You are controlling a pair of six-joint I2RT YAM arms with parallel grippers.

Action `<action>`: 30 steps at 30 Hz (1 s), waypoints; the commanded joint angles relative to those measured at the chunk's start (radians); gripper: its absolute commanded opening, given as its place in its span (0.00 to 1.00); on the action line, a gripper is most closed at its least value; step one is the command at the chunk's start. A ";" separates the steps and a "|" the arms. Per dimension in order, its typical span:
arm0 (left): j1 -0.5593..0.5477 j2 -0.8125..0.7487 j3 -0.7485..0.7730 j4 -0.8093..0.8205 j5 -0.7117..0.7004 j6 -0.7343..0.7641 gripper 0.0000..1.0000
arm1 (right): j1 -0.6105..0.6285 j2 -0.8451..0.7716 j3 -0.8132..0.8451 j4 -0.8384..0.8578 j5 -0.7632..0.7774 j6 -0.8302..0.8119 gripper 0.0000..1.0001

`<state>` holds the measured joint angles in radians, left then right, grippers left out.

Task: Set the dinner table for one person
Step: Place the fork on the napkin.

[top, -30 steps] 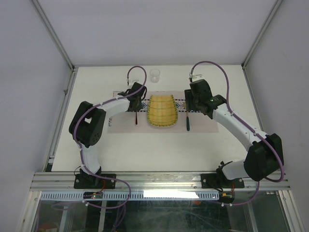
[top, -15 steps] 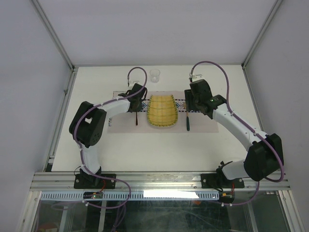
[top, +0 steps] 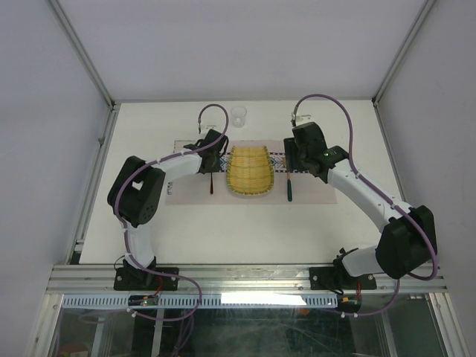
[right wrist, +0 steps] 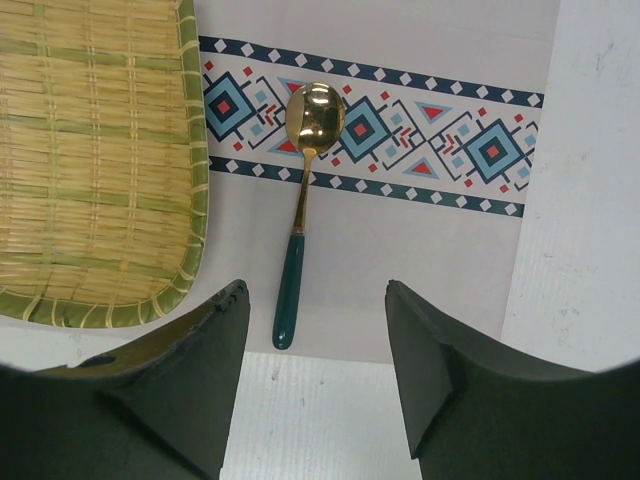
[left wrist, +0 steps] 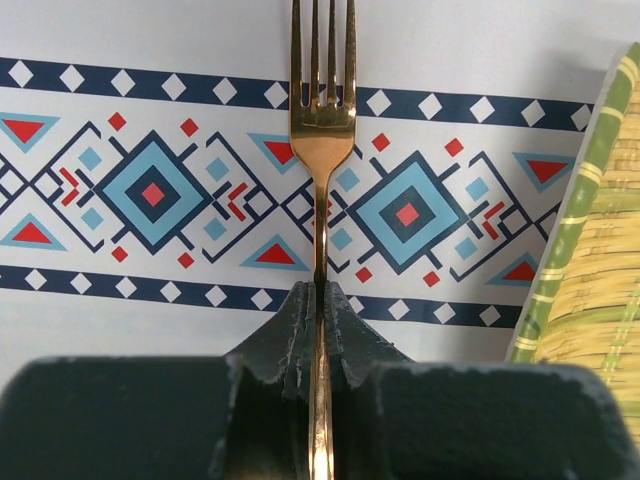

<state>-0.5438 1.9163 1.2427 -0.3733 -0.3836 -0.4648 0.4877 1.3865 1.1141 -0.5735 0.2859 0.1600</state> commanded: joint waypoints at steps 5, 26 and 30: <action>-0.021 0.015 0.008 0.017 -0.028 -0.015 0.02 | -0.003 -0.011 -0.008 0.043 -0.016 0.018 0.60; -0.048 -0.010 0.056 -0.081 -0.140 -0.028 0.44 | -0.002 -0.023 -0.020 0.040 -0.023 0.026 0.60; -0.057 -0.068 0.075 -0.100 -0.175 -0.029 0.52 | -0.003 -0.020 -0.007 0.040 -0.013 0.018 0.60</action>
<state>-0.5861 1.9274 1.2621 -0.4614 -0.5014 -0.4839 0.4877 1.3865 1.0981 -0.5709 0.2714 0.1749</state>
